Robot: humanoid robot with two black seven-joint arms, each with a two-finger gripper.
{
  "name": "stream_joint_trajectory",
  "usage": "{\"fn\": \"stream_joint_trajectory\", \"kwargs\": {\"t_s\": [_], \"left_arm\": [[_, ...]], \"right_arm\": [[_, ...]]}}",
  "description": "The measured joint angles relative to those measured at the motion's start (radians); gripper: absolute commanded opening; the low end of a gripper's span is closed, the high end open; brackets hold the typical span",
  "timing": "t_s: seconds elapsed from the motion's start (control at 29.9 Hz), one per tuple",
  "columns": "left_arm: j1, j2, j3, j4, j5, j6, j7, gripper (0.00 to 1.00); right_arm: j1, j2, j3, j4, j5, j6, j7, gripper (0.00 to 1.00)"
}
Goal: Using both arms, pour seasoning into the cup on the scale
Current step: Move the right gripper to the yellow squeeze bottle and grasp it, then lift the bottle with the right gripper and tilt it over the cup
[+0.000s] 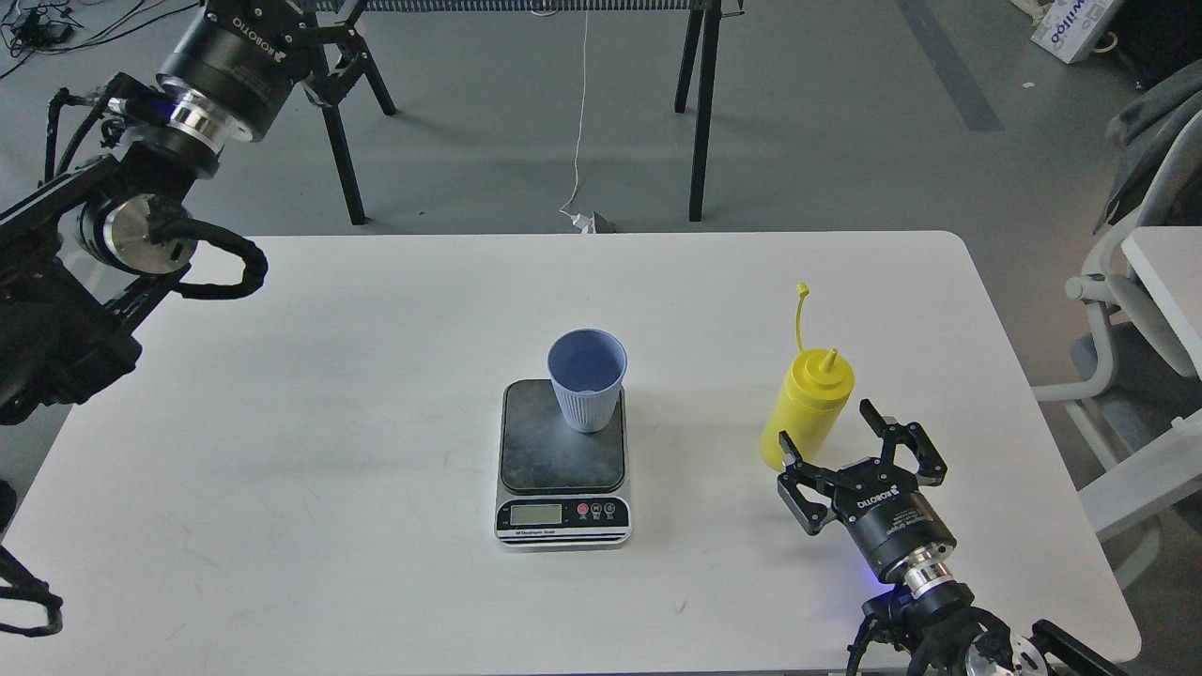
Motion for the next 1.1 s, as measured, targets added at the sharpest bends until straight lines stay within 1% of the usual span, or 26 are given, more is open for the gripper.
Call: {"fn": "stream_joint_trajectory", "kwargs": {"t_s": [0.5, 0.83, 0.97, 1.1], "left_arm": [[-0.002, 0.001, 0.001, 0.0, 0.0, -0.001, 0.0, 1.0], [-0.002, 0.004, 0.003, -0.003, 0.001, -0.005, 0.0, 1.0], [-0.002, 0.004, 0.003, -0.003, 0.001, -0.005, 0.0, 1.0], [-0.002, 0.004, 0.003, -0.003, 0.001, -0.005, 0.0, 1.0]], "right_arm": [[0.028, 0.024, 0.007, -0.018, -0.003, 0.0, 0.002, 0.95], [0.096, 0.058, 0.011, -0.1, -0.003, 0.0, 0.002, 0.9], [0.128, 0.082, 0.01, -0.141, -0.003, 0.0, 0.002, 0.78], [0.141, 0.086, 0.008, -0.147, -0.003, 0.0, 0.002, 0.51]]}}
